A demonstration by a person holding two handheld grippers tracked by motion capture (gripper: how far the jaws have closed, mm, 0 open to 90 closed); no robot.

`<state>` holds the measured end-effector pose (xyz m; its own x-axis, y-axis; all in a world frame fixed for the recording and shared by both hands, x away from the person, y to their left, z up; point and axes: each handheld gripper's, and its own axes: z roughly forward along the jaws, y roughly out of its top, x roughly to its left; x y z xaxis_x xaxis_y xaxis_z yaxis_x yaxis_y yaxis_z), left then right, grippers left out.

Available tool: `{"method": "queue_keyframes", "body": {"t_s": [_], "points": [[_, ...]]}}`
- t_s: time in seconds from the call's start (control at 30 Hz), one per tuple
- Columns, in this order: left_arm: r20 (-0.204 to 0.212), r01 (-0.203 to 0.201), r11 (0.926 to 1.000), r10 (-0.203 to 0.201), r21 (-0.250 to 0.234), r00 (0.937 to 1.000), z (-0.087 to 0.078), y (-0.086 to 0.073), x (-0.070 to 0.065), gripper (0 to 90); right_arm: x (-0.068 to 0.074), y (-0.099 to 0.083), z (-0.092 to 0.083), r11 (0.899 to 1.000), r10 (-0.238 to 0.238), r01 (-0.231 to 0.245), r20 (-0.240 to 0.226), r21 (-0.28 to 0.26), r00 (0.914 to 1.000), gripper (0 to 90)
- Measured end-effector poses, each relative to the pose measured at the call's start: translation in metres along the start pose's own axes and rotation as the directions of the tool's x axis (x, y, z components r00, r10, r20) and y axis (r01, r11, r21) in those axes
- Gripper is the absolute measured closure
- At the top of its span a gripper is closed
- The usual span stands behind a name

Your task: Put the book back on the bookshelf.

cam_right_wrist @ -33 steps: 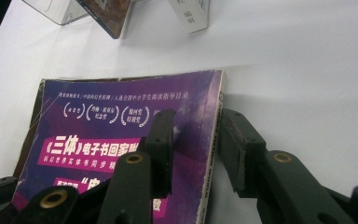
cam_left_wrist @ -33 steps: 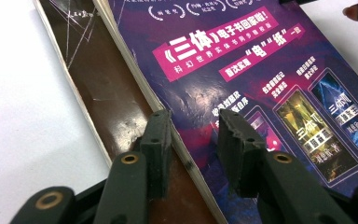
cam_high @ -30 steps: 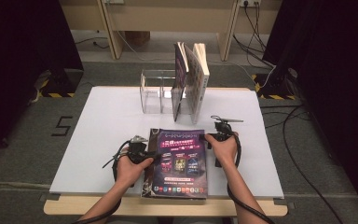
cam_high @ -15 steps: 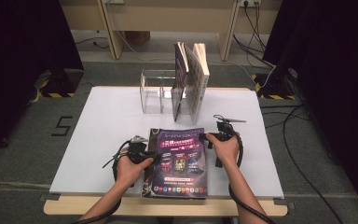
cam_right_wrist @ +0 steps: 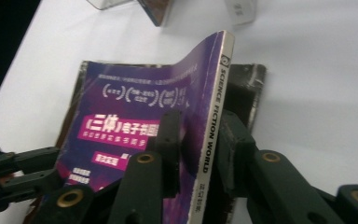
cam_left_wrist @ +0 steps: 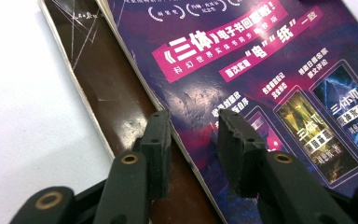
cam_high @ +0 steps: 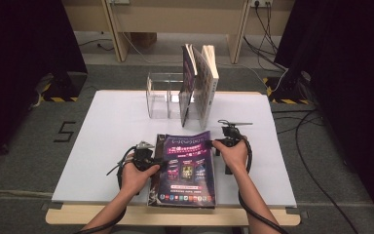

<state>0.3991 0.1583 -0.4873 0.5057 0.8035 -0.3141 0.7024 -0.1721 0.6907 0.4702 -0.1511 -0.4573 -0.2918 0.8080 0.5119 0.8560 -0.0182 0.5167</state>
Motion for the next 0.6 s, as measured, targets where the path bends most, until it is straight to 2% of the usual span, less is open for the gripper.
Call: {"method": "queue_keyframes", "body": {"t_s": [0.13,0.23,0.4,0.53,0.6], "points": [[-0.003,-0.003,1.0,0.003,0.004,1.0,0.0,0.001,0.0,64.1,0.004,0.002,-0.002,1.0,-0.026,0.026,-0.036,0.01,0.999,77.2],[-0.002,-0.002,1.0,0.002,0.001,1.0,-0.001,0.0,0.001,64.0,0.008,0.003,-0.003,0.999,-0.029,0.03,-0.045,0.021,0.9985,79.6],[0.027,-0.014,0.9999,0.014,-0.009,0.9995,-0.005,-0.002,0.004,61.7,0.012,0.004,-0.008,1.0,-0.02,0.018,-0.074,-0.018,0.9971,82.1],[-0.012,-0.041,0.9985,0.04,-0.037,0.9991,-0.014,-0.003,0.005,57.5,0.016,0.003,-0.011,0.999,-0.029,0.026,-0.074,-0.041,0.9968,82.7],[-0.013,-0.049,0.9975,0.049,-0.05,0.9987,-0.021,-0.004,0.007,55.7,0.02,0.003,-0.013,0.998,-0.034,0.029,-0.071,-0.06,0.9969,83.0]]}}
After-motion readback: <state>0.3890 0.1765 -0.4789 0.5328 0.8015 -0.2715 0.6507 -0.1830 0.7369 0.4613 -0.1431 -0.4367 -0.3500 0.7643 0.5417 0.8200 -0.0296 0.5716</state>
